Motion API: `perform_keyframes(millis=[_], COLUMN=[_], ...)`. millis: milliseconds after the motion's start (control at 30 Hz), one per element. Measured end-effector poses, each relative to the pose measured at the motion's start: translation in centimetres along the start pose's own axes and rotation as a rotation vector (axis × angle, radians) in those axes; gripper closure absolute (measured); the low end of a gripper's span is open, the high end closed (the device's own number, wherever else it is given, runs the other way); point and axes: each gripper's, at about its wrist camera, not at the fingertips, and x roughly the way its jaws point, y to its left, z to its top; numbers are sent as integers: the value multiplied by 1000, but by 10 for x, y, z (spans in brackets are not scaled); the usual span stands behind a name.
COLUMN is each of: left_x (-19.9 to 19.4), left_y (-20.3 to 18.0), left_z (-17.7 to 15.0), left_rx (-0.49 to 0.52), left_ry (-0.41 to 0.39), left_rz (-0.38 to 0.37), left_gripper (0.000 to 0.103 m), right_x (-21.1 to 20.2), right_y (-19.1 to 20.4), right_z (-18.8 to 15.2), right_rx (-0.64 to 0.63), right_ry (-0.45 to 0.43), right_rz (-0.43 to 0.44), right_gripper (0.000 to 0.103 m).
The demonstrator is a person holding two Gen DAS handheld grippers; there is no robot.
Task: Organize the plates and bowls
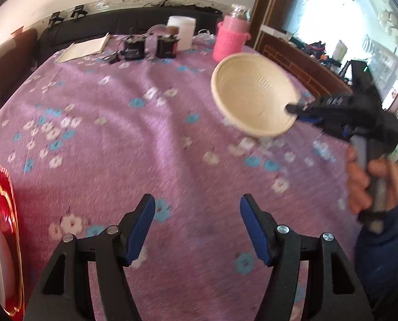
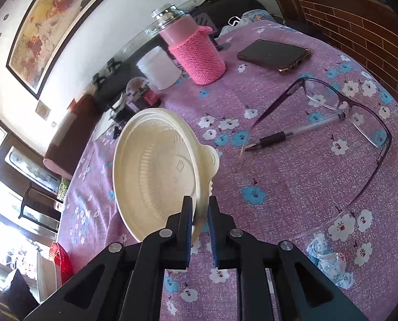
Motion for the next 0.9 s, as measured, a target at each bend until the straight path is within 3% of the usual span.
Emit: perform_keyframes(millis=[100,200,333,567,800,833,900], left_x=[4,14,32,72,111,115,121], left_y=[-13,-23,-25,-16,-11,-11,-14], left_z=[29,55,80,124,142,144,146], left_rx=[-8,-3,-28,-79,-94,-93,-77], left_ry=[4,-13,-4,42,83,80,86], left_rz=[-57,-57,-67,-95,-91,-98,-98], left_gripper=[38,38,38,38,39,43,67], right_x=[1,0,-5,-8,-4,-3,-3], right_y=[-5,-6,-11,-26,-25,-25,-25], right_z=[1,2,6,9,7,7,7], right_rx=[17,13,28,81,79,81,76], right_ry=[-5,-23,-49,-59,-47,-48,-49], right_rz=[-14,-39,-60,-60,-60,-63,-68], right_gripper=[89,87,72,72,72,72,73])
